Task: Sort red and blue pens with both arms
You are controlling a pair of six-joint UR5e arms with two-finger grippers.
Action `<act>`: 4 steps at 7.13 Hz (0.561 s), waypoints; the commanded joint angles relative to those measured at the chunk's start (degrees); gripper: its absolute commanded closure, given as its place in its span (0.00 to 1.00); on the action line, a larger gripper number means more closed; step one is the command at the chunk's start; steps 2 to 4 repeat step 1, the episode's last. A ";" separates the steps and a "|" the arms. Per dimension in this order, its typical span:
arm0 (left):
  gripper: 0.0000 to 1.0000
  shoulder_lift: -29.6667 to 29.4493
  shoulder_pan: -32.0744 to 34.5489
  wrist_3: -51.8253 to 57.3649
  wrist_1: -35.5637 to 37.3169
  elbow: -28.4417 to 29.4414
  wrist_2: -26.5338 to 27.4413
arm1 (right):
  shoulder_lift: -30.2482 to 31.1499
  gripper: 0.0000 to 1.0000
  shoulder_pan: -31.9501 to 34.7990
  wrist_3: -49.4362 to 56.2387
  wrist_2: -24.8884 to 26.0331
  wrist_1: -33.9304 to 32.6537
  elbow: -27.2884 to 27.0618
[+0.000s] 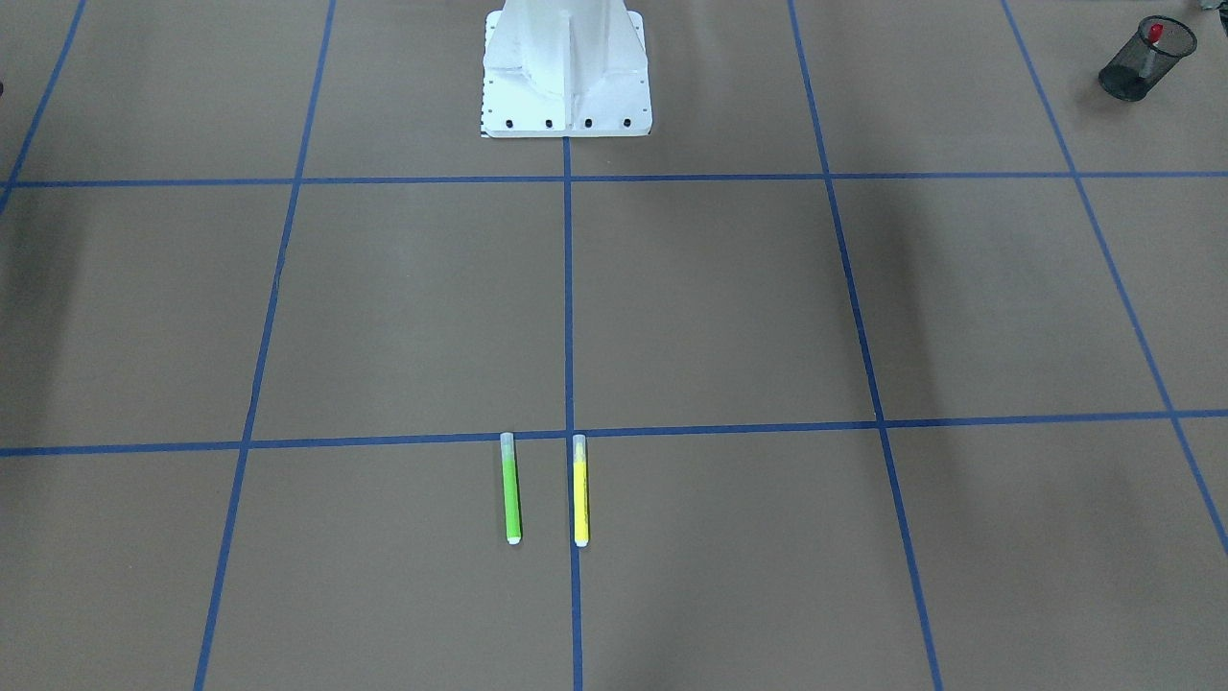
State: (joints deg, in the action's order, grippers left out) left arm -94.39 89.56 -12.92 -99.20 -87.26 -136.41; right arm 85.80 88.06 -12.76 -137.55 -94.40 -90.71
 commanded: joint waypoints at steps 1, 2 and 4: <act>0.00 0.00 0.00 0.08 -0.02 0.07 0.00 | -0.11 0.00 0.00 -0.07 0.00 0.00 -0.08; 0.00 0.00 0.00 0.08 -0.02 0.07 0.00 | -0.11 0.00 0.00 -0.07 0.00 0.00 -0.08; 0.00 0.00 0.00 0.08 -0.02 0.07 0.00 | -0.11 0.00 0.00 -0.07 0.00 0.00 -0.08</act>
